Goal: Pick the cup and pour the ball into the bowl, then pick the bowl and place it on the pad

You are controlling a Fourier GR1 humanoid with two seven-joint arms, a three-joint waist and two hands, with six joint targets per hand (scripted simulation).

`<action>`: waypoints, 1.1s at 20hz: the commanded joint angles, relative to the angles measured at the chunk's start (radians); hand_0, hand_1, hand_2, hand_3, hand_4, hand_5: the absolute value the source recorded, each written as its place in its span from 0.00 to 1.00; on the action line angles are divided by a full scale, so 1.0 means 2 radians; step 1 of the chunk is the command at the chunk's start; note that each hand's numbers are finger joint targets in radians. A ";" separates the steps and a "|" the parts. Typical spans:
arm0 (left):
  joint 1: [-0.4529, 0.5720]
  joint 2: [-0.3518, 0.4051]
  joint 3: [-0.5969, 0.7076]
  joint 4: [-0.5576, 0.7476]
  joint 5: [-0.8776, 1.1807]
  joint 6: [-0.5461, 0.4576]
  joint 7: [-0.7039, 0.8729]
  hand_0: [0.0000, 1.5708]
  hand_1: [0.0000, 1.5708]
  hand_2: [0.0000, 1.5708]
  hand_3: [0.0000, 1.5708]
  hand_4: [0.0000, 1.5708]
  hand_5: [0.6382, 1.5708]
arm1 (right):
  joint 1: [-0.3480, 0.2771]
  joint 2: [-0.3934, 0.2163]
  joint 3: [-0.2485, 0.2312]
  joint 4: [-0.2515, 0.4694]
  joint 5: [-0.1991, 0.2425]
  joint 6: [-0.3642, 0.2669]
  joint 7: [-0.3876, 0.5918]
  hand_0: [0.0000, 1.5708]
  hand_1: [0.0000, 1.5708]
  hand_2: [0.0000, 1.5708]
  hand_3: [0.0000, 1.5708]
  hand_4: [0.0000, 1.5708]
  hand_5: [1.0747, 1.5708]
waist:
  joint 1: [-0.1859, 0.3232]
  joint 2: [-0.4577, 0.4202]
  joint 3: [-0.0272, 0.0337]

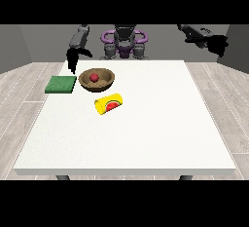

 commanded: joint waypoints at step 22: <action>-0.082 0.093 0.015 -0.061 0.053 -0.024 0.137 0.00 0.00 0.00 0.00 0.00 0.96 | -0.109 -0.009 -0.052 0.354 -0.001 0.034 -0.167 0.00 0.00 0.00 0.00 0.22 1.00 | 0.019 0.020 -0.0003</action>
